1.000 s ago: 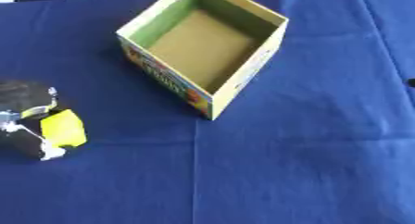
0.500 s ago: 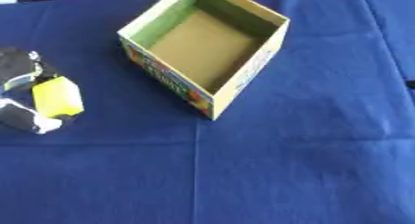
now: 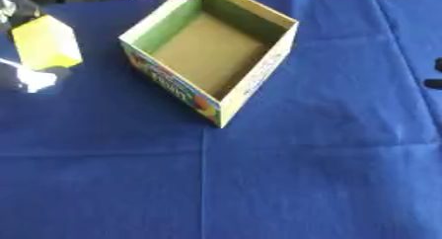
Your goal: Pick up objects on the table and place them in the box.
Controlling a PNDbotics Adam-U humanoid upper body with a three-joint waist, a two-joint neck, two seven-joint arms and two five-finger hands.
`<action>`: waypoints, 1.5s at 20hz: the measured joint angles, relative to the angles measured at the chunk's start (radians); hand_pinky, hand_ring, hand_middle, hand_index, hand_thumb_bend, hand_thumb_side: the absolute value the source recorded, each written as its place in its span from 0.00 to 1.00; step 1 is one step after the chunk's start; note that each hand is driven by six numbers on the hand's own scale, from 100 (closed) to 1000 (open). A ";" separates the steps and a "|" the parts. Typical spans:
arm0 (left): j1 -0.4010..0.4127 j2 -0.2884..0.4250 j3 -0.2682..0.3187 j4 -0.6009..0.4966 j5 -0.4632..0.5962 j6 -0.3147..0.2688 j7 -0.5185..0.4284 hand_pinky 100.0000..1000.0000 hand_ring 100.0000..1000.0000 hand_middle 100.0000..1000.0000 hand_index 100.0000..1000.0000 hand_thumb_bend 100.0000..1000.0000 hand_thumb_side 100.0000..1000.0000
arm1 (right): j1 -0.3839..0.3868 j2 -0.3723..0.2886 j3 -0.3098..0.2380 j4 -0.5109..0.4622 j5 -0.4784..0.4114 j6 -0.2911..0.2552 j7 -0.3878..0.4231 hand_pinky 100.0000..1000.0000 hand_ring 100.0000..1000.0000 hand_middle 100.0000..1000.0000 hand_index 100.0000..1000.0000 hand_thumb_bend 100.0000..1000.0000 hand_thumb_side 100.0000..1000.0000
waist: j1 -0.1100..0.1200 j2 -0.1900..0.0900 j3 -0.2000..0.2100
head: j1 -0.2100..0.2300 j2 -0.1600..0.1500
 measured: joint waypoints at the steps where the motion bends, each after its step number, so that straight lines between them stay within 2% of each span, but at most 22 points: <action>1: -0.029 -0.011 -0.001 0.006 0.001 -0.004 -0.004 0.00 0.17 0.20 0.43 0.00 0.25 | 0.002 0.000 0.000 0.000 0.000 -0.001 0.001 0.60 0.75 0.54 0.71 0.00 0.45 | 0.001 -0.002 0.000 | -0.001 0.001; 4: -0.091 -0.040 -0.005 0.031 0.003 -0.015 -0.017 0.00 0.17 0.20 0.43 0.00 0.25 | 0.002 -0.004 0.000 0.000 0.000 -0.002 0.002 0.60 0.75 0.54 0.71 0.00 0.45 | 0.005 -0.004 0.000 | -0.004 0.002; 9: -0.108 -0.057 -0.013 0.058 0.003 -0.026 -0.024 0.00 0.17 0.20 0.43 0.00 0.25 | 0.002 -0.007 0.000 0.000 -0.001 -0.003 0.003 0.60 0.75 0.54 0.71 0.00 0.45 | 0.005 -0.004 0.000 | -0.007 0.005; 10: -0.110 -0.059 -0.014 0.060 0.003 -0.028 -0.023 0.00 0.16 0.20 0.40 0.00 0.25 | 0.002 -0.007 0.000 0.000 -0.001 -0.003 0.003 0.60 0.76 0.54 0.71 0.00 0.45 | 0.006 -0.005 -0.002 | -0.005 0.005; 12: -0.132 -0.070 -0.014 0.059 0.008 -0.036 -0.016 0.00 0.16 0.19 0.40 0.00 0.25 | 0.002 -0.007 0.008 0.000 -0.001 -0.003 0.009 0.60 0.76 0.54 0.71 0.00 0.45 | 0.013 -0.005 -0.031 | 0.012 0.005; 14: -0.176 -0.106 -0.017 0.067 0.008 -0.038 -0.008 0.00 0.16 0.19 0.39 0.00 0.25 | 0.002 -0.008 0.014 0.000 -0.004 -0.003 0.018 0.60 0.76 0.54 0.71 0.00 0.45 | 0.030 -0.005 -0.069 | 0.032 0.005; 15: -0.200 -0.127 -0.021 0.078 0.004 -0.039 -0.005 0.00 0.16 0.19 0.39 0.00 0.25 | 0.002 -0.008 0.017 0.000 -0.005 -0.003 0.022 0.60 0.76 0.54 0.71 0.00 0.45 | 0.037 -0.005 -0.073 | 0.039 0.005; 19: -0.288 -0.212 -0.042 0.157 -0.032 -0.042 0.001 0.00 0.15 0.19 0.38 0.00 0.26 | 0.001 -0.008 0.020 0.000 -0.007 -0.004 0.031 0.60 0.76 0.54 0.71 0.00 0.45 | 0.038 0.002 -0.082 | 0.055 -0.002; 24: -0.413 -0.332 -0.072 0.282 -0.081 -0.053 0.002 0.00 0.15 0.18 0.37 0.00 0.27 | -0.001 -0.008 0.019 0.000 -0.006 -0.004 0.031 0.60 0.76 0.54 0.71 0.00 0.45 | 0.043 0.020 -0.083 | 0.055 -0.017; 28: -0.506 -0.396 -0.089 0.385 -0.105 -0.070 0.012 0.00 0.14 0.18 0.37 0.00 0.28 | -0.013 -0.008 0.019 0.000 -0.004 -0.004 0.031 0.60 0.76 0.54 0.71 0.00 0.45 | 0.050 0.034 -0.096 | 0.055 -0.038; 30: -0.526 -0.420 -0.094 0.435 -0.113 -0.083 0.022 0.00 0.14 0.18 0.37 0.00 0.29 | -0.018 -0.008 0.019 0.000 -0.004 -0.004 0.031 0.60 0.76 0.54 0.71 0.00 0.45 | 0.057 0.037 -0.110 | 0.056 -0.048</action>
